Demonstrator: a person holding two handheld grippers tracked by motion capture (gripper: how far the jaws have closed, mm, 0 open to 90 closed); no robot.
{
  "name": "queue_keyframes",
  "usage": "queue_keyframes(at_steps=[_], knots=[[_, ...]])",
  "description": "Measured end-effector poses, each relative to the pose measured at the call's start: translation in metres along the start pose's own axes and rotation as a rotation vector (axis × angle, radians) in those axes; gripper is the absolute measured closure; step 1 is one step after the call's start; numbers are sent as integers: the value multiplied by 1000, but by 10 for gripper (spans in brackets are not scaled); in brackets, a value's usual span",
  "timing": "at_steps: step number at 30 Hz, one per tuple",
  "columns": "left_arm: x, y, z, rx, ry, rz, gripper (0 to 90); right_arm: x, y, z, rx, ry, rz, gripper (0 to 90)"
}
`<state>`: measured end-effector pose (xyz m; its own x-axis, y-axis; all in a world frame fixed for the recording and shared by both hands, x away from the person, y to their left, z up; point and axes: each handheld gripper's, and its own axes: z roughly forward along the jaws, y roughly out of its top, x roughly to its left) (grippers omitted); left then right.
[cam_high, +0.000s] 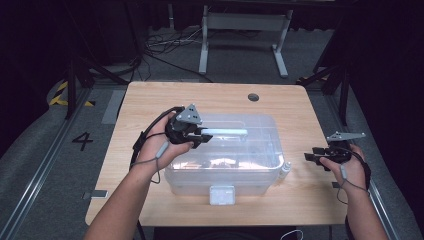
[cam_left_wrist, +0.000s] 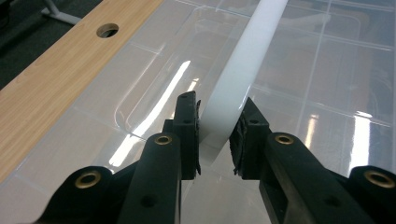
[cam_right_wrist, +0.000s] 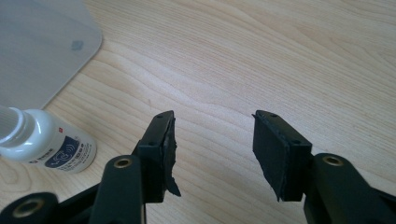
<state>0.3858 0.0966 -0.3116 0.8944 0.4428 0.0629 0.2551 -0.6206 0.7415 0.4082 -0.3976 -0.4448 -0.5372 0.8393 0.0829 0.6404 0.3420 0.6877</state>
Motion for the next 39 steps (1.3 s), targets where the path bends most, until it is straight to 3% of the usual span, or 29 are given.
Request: queue_keyframes(at_steps=[15, 25, 34, 39], knots=[[5, 10, -2, 49, -9, -8, 755, 0, -6, -10, -17, -12, 9, 497], [17, 24, -6, 67, -23, -36, 752, 1, -10, -18, -25, -14, 26, 497], [29, 34, -7, 91, -44, -88, 749, 8, -7, -25, -42, -15, 4, 497], [33, 38, -8, 99, -51, -92, 748, 14, -3, -28, -54, -13, -16, 497]])
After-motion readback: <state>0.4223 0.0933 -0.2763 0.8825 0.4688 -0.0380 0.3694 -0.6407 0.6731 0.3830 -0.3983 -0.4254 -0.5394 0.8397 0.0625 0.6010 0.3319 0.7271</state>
